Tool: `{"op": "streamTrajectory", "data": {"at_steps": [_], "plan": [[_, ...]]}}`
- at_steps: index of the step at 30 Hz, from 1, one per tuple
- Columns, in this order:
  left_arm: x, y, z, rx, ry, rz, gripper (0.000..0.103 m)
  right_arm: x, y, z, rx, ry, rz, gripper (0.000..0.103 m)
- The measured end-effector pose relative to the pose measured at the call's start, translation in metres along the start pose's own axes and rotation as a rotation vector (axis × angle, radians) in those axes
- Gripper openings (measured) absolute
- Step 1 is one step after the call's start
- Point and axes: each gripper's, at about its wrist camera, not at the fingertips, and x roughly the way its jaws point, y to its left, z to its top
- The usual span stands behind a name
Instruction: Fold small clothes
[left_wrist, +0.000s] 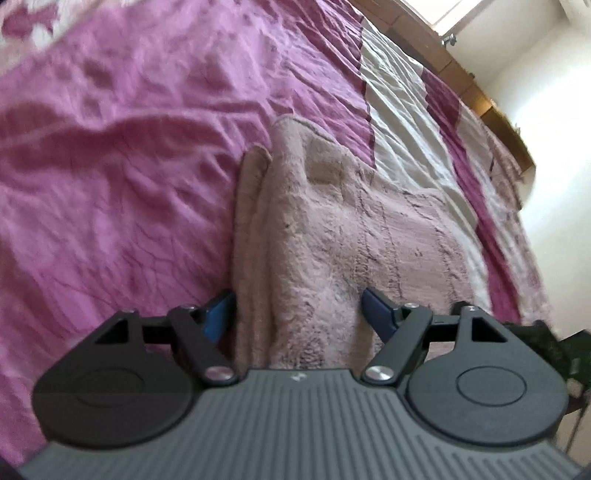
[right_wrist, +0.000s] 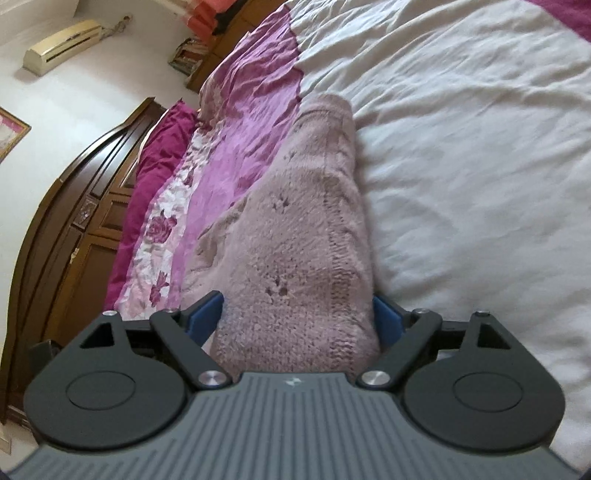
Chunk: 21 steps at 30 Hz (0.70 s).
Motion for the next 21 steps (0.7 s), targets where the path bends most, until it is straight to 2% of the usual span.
{"op": "streamTrajectory", "data": {"at_steps": [3, 4, 5, 6, 8, 12, 15, 21], "plan": [[0.001, 0.006, -0.004, -0.032, -0.011, -0.039, 0.074, 0.009, 0.003, 0.001, -0.016, 0.01, 0.004, 0.09], [0.001, 0.006, -0.005, -0.033, -0.015, -0.044, 0.069, 0.012, 0.004, 0.002, -0.017, 0.01, 0.004, 0.085], [0.0, 0.007, -0.006, -0.033, -0.017, -0.053, 0.057, 0.014, 0.005, 0.003, -0.018, 0.011, 0.0, 0.08], [-0.001, 0.007, -0.006, -0.037, -0.019, -0.065, 0.045, 0.016, 0.006, 0.005, -0.018, 0.013, -0.01, 0.07], [-0.005, 0.007, -0.005, -0.05, -0.024, -0.083, 0.035, 0.017, 0.009, 0.01, 0.003, 0.021, -0.021, 0.063], [-0.011, -0.001, -0.001, -0.077, -0.026, -0.105, 0.032, 0.006, 0.019, 0.023, 0.046, 0.023, -0.011, 0.056], [-0.019, -0.014, 0.001, -0.089, -0.029, -0.145, 0.032, -0.012, 0.025, 0.032, 0.091, 0.021, 0.053, 0.054], [-0.029, -0.05, -0.014, -0.101, 0.019, -0.218, 0.031, -0.067, 0.039, 0.043, 0.017, -0.002, 0.051, 0.054]]}}
